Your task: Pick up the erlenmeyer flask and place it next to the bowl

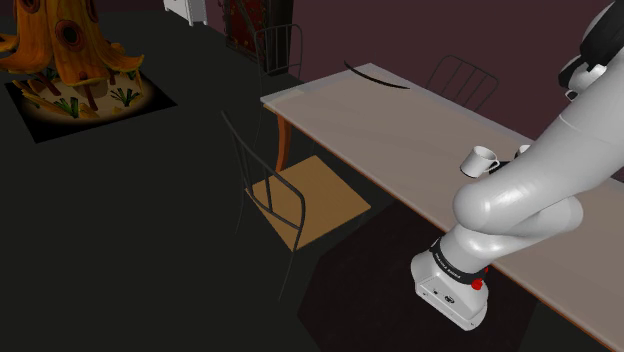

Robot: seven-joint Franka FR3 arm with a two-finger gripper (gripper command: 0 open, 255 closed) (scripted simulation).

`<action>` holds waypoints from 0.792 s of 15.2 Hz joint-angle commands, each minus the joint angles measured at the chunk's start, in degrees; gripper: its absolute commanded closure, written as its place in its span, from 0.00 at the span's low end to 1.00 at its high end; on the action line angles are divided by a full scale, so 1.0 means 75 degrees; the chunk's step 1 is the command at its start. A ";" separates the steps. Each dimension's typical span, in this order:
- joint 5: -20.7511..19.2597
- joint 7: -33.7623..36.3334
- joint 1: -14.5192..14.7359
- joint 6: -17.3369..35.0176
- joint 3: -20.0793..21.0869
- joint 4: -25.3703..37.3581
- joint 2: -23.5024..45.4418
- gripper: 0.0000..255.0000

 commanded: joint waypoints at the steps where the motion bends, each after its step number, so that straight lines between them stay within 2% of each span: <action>1: -0.0215 0.0149 0.0036 -0.0221 -0.0021 0.0120 -0.0198 0.00; 4: -0.0706 0.0494 0.0095 -0.0867 -0.0017 0.0513 -0.0673 0.00; 12: -0.0705 0.0494 0.0090 -0.0865 -0.0012 0.0512 -0.0673 0.00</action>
